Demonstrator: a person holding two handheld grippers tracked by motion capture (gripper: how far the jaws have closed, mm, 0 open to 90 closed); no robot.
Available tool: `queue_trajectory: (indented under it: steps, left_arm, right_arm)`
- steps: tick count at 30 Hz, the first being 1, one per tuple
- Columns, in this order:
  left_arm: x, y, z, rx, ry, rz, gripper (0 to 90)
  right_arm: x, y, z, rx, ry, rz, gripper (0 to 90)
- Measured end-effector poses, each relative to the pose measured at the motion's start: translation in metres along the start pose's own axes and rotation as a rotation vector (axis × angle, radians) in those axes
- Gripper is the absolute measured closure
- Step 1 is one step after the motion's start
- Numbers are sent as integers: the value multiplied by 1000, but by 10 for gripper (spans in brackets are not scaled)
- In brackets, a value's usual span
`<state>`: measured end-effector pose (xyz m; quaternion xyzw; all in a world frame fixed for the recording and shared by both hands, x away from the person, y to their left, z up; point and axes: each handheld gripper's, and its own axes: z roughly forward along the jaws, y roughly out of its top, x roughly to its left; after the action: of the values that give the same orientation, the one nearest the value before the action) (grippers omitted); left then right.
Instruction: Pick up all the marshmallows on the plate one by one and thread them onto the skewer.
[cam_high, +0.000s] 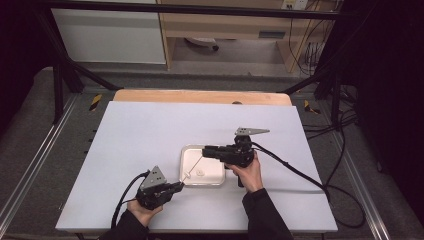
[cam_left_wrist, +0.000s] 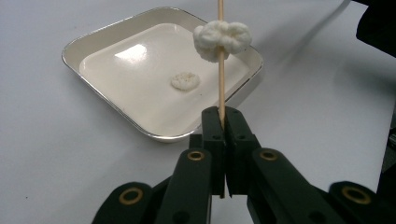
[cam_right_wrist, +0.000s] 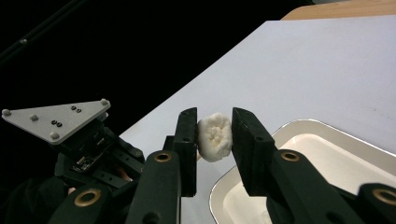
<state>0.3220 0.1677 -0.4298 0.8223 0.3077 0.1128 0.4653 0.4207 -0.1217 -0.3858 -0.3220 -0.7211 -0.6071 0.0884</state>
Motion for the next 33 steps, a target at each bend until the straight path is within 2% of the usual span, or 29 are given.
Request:
queue_trajectory:
  steps: [4,13,21,33]
  left_arm:
    - [0,-1,0,-12,0,-12,879]
    - [0,-3,1,-33,5,-42,880]
    - [-3,-3,3,-44,23,-52,880]
    - [-5,-3,5,-42,26,-50,881]
  right_arm:
    - [1,-1,1,-8,7,11,739]
    - [4,-10,8,-65,12,14,768]
    - [5,-17,13,-105,13,26,782]
    - [7,-21,15,-105,8,30,792]
